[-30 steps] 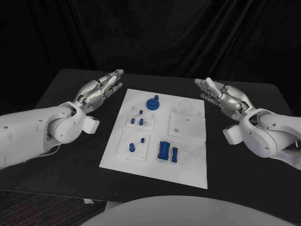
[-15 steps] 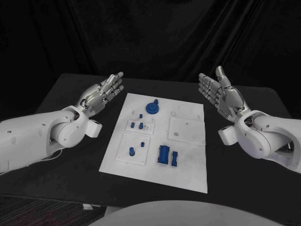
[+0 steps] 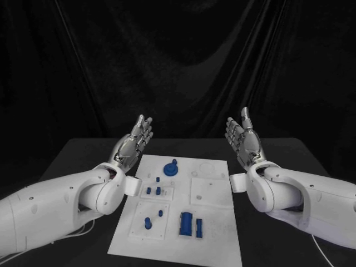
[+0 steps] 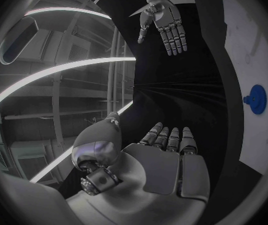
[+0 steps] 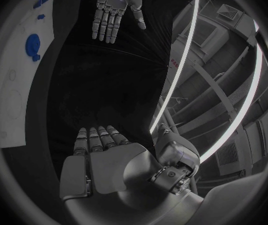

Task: Assemble the parts on the task board

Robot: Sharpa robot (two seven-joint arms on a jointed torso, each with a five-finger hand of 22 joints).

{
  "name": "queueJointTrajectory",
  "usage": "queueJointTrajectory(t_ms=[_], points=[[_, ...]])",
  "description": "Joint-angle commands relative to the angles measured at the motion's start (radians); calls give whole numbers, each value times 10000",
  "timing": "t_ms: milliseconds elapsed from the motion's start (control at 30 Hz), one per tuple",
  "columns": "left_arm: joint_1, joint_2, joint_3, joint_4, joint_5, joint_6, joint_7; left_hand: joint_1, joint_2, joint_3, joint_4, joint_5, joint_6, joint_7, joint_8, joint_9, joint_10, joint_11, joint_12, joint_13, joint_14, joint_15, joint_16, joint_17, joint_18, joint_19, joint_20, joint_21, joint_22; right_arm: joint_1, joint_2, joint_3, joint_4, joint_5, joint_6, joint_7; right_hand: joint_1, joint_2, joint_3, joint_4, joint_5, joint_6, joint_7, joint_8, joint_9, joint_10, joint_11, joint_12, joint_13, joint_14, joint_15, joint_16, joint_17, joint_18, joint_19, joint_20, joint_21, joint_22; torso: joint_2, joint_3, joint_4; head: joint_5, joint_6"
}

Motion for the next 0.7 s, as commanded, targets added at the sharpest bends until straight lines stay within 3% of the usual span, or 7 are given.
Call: queueJointTrajectory(t_ms=[33,67,100,133,233,333,700], points=[[-172,177,192,225,698,-2418,-422,-1517,-975,364,-369,-812,-351,-7,-48,-15,2,69,-62,-11,14,48,-37,-10,-600,8,-120,-56,-13,-110,106,100,-81,736,-1263,231,-62,11,25,0,-35,-34,1,-35,-9,-3,-35,-36,-10,-3,-52,-36,-10,-72,-3,-52,-36,-10,-258,134,-181,-50,387],[-223,233,267,285,758,-2688,-473,-1614,-975,385,-390,-812,-368,-7,-48,-15,2,69,-62,-11,14,48,-37,-10,-600,8,-120,-56,-13,-124,125,119,-91,755,-1295,234,-62,11,25,0,-35,-34,1,-35,-9,-3,-35,-36,-10,-3,-52,-36,-10,-72,-3,-52,-36,-10,-282,146,-197,-58,446],[-270,283,335,338,812,-2934,-519,-1734,-975,417,-423,-812,-1099,-7,-48,-15,2,69,-62,-11,14,48,-37,-10,-600,8,-120,-56,-13,-130,132,126,-95,762,-1307,236,-62,11,25,0,-35,-34,1,-35,-9,-3,-35,-36,-10,-3,-52,-36,-10,-72,-3,-52,-36,-10,-300,156,-210,-64,494],[-312,329,397,387,862,-3156,-561,-1856,-975,1121,-1139,-812,-1099,-7,-48,-15,2,69,-62,-11,14,48,-37,-10,-600,8,-120,-56,-13,-130,132,126,-95,762,-1307,236,-62,11,25,0,-35,-34,1,-35,-9,-3,-35,-36,-10,-3,-52,-36,-10,-72,-3,-52,-36,-10,-315,163,-221,-69,532],[-434,460,576,527,1004,-3798,-682,-2244,-975,1121,-1139,-812,-1099,-7,-48,-15,2,69,-62,-11,14,48,-37,-10,-600,8,-120,-56,-13,-130,132,126,-95,762,-1307,236,-62,11,25,0,-35,-34,1,-35,-9,-3,-35,-36,-10,-3,-52,-36,-10,-72,-3,-52,-36,-10,-337,174,-236,-77,588],[-501,532,673,604,1082,-4148,-748,-2524,-975,1121,-1139,-812,-1099,-7,-48,-15,2,69,-62,-11,14,48,-37,-10,-600,8,-120,-56,-13,-130,132,126,-95,762,-1307,236,-62,11,25,0,-35,-34,1,-35,-9,-3,-35,-36,-10,-3,-52,-36,-10,-72,-3,-52,-36,-10,-337,174,-236,-77,588],[-534,568,722,643,1121,-4325,-782,-3303,-975,1121,-1139,-812,-1099,-7,-48,-15,2,69,-62,-11,14,48,-37,-10,-600,8,-120,-56,-13,-130,132,126,-95,762,-1307,236,-62,11,25,0,-35,-34,1,-35,-9,-3,-35,-36,-10,-3,-52,-36,-10,-72,-3,-52,-36,-10,-337,174,-236,-77,588]])
